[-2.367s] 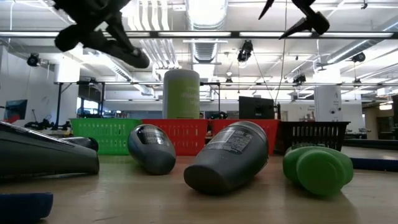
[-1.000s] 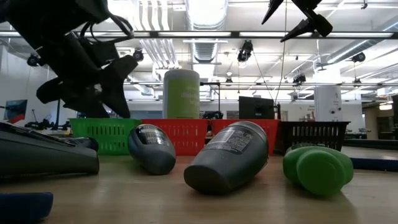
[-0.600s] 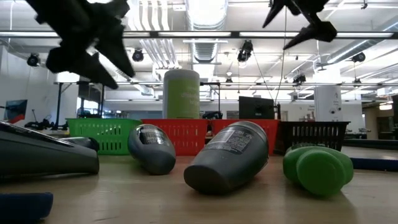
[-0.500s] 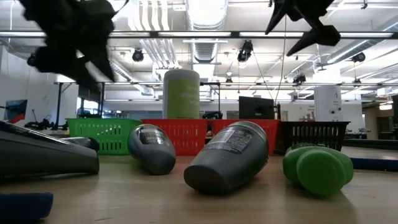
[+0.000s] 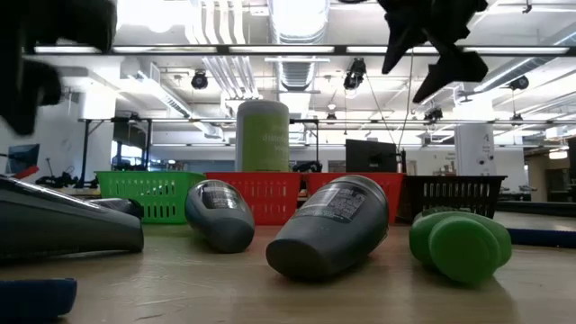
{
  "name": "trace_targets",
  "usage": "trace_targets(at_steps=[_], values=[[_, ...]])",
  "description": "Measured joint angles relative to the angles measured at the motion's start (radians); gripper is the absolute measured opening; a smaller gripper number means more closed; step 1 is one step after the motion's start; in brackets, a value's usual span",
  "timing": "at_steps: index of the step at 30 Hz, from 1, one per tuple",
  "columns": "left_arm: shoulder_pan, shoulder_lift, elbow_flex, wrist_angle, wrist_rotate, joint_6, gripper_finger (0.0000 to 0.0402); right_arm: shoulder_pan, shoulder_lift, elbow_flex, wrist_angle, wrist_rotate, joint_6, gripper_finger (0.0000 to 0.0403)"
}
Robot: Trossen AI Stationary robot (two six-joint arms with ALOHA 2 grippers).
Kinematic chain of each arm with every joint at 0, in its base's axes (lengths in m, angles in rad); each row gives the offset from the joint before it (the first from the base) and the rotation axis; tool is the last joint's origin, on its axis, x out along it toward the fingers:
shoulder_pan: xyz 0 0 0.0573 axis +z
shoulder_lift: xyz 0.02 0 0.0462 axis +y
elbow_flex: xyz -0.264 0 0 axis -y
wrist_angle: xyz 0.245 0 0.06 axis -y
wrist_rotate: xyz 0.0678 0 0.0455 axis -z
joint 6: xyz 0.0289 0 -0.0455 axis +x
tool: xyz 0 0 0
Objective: Pick & Place Travel size toiletries
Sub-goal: Put the gray deodorant into the green bin
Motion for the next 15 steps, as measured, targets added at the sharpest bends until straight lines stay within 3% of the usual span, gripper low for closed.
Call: trace_targets(at_steps=[3,6,15], values=[[-0.014,0.012,0.0,0.142,-0.003,0.257,0.0261,0.014,0.039,0.001,0.003,-0.016,0.047,0.0351],[-0.019,0.051,0.003,0.159,-0.005,0.358,0.0261,0.028,0.069,0.001,0.007,-0.021,0.109,0.0359],[-0.027,0.213,0.068,0.161,0.093,0.137,0.0274,0.048,0.085,0.002,0.002,0.049,0.159,0.0366]])
